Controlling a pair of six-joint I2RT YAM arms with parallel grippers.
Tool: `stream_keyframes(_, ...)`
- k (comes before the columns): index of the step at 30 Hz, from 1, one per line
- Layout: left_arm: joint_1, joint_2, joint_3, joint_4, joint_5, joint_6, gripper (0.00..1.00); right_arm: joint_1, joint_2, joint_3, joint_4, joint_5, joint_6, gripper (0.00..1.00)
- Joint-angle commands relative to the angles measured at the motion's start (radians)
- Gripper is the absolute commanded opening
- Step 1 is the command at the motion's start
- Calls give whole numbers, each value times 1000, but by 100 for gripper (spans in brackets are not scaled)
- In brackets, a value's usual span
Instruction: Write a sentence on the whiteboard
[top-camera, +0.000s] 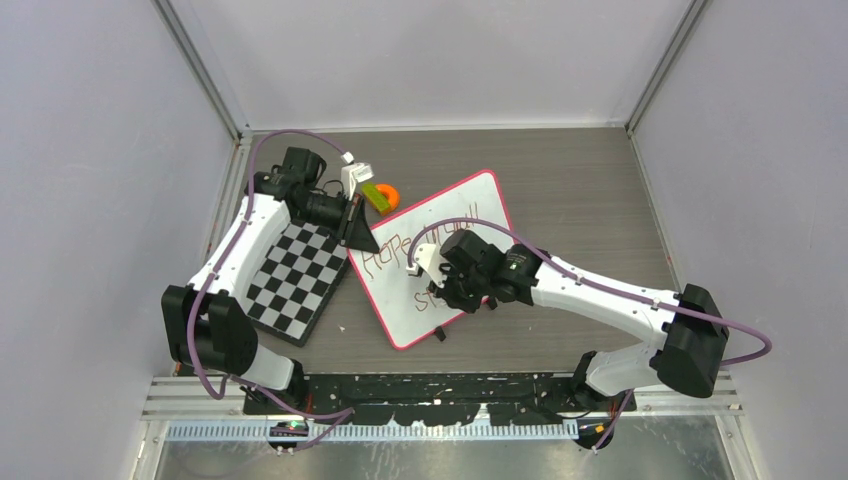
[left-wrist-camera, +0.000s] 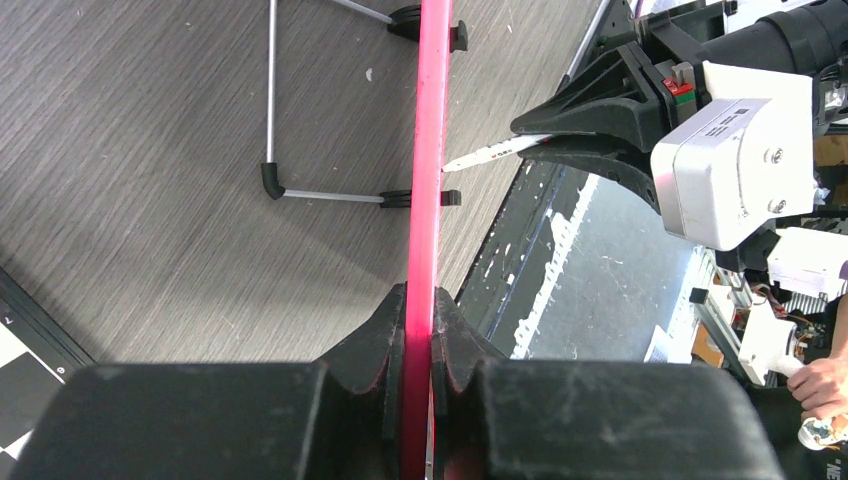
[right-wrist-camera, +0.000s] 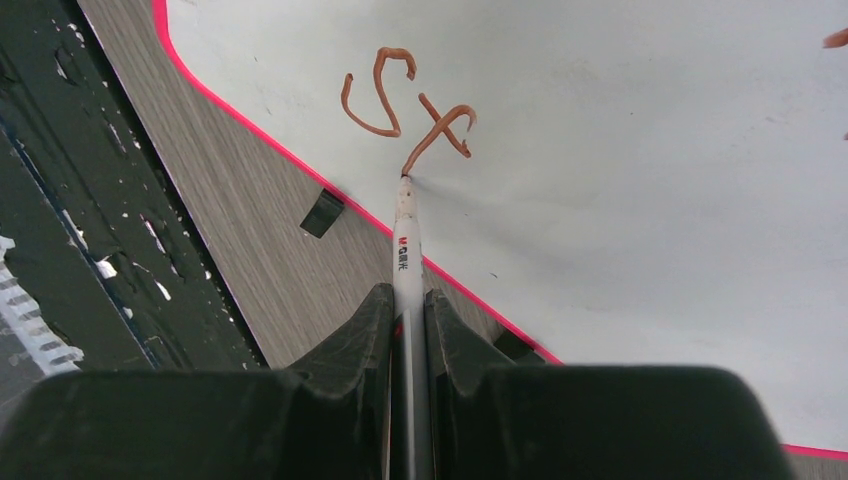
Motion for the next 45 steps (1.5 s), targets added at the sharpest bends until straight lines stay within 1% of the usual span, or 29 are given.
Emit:
stream_keyframes(1,3,-9,34,-5,-31,12,0,-3,-31,30,43,63,-6,0)
stream_keyframes(11,3,-14,33,-5,-29,13,0,-7,-57,82,-6,101,-13,0)
stream_keyframes(17,3,-14,40,-12,-24,12,0,-6,-90,118,-71,-10,7,0)
stream_keyframes(21,3,-21,30,-10,-23,16,0,-12,-116,92,-66,-14,3,0)
stream_keyframes(29,3,-21,27,-9,-24,17,0,-67,-162,35,-24,-45,7,0)
stream_keyframes(34,3,-22,22,-5,-24,16,0,-79,-198,1,-31,-118,-3,0)
stream_keyframes(45,2,-20,19,2,-21,9,0,-89,-220,-36,-5,-119,-11,0)
